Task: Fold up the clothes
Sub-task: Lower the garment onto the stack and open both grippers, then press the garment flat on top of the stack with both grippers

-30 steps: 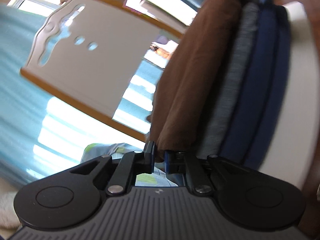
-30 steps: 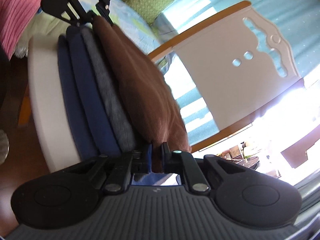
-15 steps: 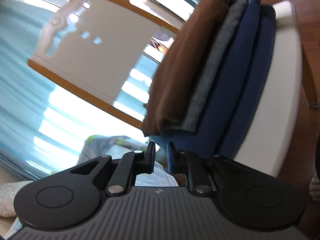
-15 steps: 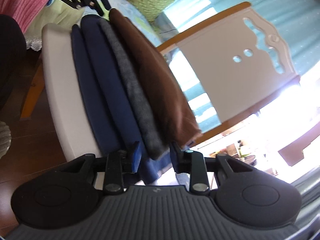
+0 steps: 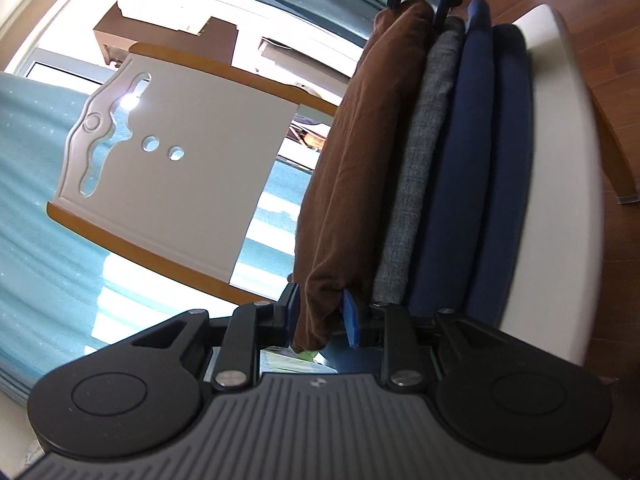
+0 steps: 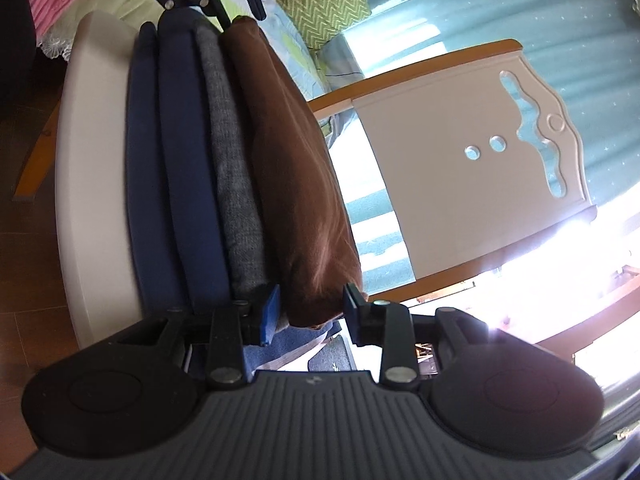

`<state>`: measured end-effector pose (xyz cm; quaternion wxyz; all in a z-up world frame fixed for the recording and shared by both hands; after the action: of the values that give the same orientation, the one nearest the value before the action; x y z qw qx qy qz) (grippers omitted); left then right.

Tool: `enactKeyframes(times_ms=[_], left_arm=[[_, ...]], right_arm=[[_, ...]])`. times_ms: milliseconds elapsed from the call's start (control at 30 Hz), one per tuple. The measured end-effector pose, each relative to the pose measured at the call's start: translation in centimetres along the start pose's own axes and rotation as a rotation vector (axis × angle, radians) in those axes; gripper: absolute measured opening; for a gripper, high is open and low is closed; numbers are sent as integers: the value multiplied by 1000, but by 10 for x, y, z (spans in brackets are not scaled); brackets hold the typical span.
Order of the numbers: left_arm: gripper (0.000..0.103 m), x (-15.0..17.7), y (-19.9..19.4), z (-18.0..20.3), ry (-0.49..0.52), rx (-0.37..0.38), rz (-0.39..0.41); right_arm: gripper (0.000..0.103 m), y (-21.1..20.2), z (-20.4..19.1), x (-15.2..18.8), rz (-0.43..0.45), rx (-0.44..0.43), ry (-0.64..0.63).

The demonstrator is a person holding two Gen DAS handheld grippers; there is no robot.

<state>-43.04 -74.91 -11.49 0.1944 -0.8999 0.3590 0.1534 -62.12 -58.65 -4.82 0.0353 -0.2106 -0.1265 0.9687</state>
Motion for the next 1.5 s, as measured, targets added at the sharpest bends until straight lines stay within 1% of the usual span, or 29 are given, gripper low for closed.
enactKeyframes(times_ms=[33, 67, 133, 300, 333, 367, 400, 433, 467, 500, 533, 567, 600, 667, 700, 767, 800, 933, 1000, 1033, 1067, 1100, 1200, 1267, 1300, 1333, 1400, 1433, 1500], left_arm=[[46, 2, -4, -1, -3, 5, 9], [50, 3, -9, -1, -6, 11, 21], [50, 1, -14, 4, 0, 16, 27], [50, -8, 1, 7, 11, -1, 19], [50, -10, 4, 7, 12, 4, 21], [42, -11, 7, 7, 16, 16, 19], [34, -11, 10, 6, 22, 30, 14], [19, -10, 11, 4, 24, 33, 12], [18, -10, 11, 1, 24, 33, 12], [17, -9, 11, -2, 24, 32, 12], [17, -8, 9, -8, 29, 16, 19], [16, -8, 7, -15, 38, -7, 24], [16, -7, 8, -18, 37, -16, 21], [15, -1, 12, -19, 29, -10, 2], [15, 2, 14, -15, 29, 5, -7], [15, 10, 18, 4, 29, 66, -25], [12, 11, 17, 11, 26, 73, -27], [11, 8, 11, 15, -24, 59, -25], [13, 8, 9, 11, -47, 59, -24], [15, 8, 8, 9, -57, 59, -23], [21, 8, 6, 6, -69, 60, -18], [22, 7, 3, 2, -82, 60, -11], [23, 5, -11, -9, -141, 52, 38], [23, 2, -25, -22, -227, 36, 92], [23, 0, -26, -28, -254, 23, 99], [23, -1, -26, -33, -275, 10, 102], [24, -5, -23, -42, -312, -15, 101], [24, -6, -17, -45, -324, -27, 94], [29, -8, -5, -50, -372, -39, 73]], right_arm=[[30, 5, -1, -2, 0, -1, -1], [30, 6, -2, -3, -1, -4, 0], [32, 9, -4, -2, 0, -1, 0], [33, 11, -5, -3, -3, 1, 4], [33, 10, -4, -4, -5, 3, 9], [34, 10, -3, -4, -6, 3, 8], [34, 10, -3, -3, -8, 1, 11], [34, 11, -3, -2, -10, -2, 15], [34, 11, -3, -2, -10, -6, 18], [28, 12, -3, -2, -10, -11, 21], [17, 14, 0, -2, -14, -31, 39], [14, 14, 5, -4, -17, -45, 66], [14, 15, 10, -6, -21, -60, 92], [14, 11, 18, -15, 7, -9, 96], [14, 13, 20, -16, 11, -3, 97], [14, 18, 10, -16, -8, -29, 105], [14, 22, -5, -11, -34, -48, 82], [15, 14, -9, -7, -32, -24, 102], [15, 10, -3, 0, -60, -22, 127], [15, 8, 0, 1, -61, -19, 141], [16, 5, 3, 2, -62, -15, 156], [16, 3, 7, 3, -63, -11, 170], [16, -11, 19, -1, -18, 25, 242], [16, -21, 30, -6, 49, 56, 337], [16, -24, 33, -8, 70, 62, 367], [16, -26, 42, -12, 125, 78, 449], [16, -22, 50, -17, 159, 90, 514], [17, -13, 58, -21, 180, 76, 595], [19, -2, 64, -22, 193, 59, 669]])
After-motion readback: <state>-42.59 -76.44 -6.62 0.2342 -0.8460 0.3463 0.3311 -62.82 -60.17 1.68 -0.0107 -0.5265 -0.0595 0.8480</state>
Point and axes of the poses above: each gripper's, at about its wrist camera, not at the fingertips, and y roughly the way its jaws point, z to its right, x to its underside, the point moved 2 cm from there along y, roughly the way its jaws point, and after that the axes turned 12 degrees about z, right-handed, at the moved point
